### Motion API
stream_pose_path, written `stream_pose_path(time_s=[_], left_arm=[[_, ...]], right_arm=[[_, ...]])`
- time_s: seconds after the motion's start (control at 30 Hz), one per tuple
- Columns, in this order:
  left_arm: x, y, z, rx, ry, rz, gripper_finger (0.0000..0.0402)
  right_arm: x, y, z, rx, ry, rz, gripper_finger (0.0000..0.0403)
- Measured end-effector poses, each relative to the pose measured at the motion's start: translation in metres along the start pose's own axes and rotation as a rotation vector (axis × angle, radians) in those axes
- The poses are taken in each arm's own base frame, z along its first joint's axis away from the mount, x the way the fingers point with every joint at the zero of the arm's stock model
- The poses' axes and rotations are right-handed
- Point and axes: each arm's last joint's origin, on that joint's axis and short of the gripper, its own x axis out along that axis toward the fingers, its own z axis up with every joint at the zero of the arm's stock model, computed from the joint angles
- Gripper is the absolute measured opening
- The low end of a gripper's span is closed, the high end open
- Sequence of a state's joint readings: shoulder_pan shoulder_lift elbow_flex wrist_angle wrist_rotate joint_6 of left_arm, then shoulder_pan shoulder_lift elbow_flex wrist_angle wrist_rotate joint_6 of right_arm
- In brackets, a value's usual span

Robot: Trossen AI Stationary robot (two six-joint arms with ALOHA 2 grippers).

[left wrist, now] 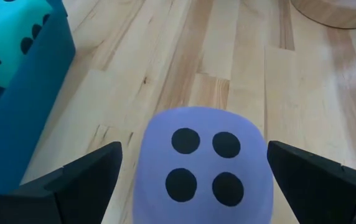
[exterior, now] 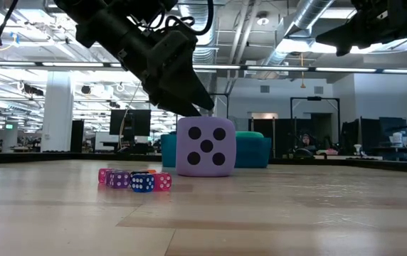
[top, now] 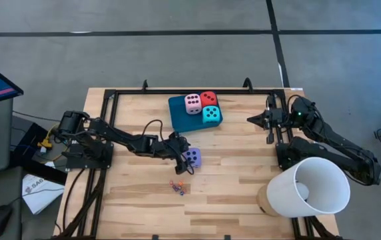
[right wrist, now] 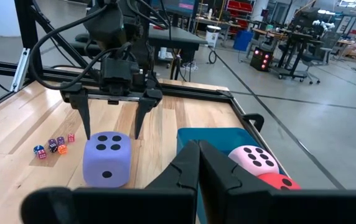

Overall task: Pick & Place Dice
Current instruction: Put the large purple dice into the blue bin

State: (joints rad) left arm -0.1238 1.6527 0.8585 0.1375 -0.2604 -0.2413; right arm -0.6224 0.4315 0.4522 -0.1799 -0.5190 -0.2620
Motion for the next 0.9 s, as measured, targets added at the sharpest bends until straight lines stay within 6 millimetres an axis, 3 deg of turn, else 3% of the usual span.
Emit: stream_pose_path(time_s=[0.33, 0.73, 0.9], left_arm=[[0.001, -0.001, -0.001, 0.029, 0.008, -0.015, 0.0392], [0.022, -0.005, -0.012, 0.023, 0.007, -0.052, 0.0391], [0.023, -0.005, -0.012, 0.018, 0.010, -0.055, 0.0395]], right_arm=[[0.000, 0.000, 0.000, 0.000, 0.000, 0.000, 0.0000], [0.000, 0.000, 0.000, -0.001, 0.000, 0.000, 0.0000], [0.000, 0.000, 0.000, 0.000, 0.000, 0.001, 0.0000]])
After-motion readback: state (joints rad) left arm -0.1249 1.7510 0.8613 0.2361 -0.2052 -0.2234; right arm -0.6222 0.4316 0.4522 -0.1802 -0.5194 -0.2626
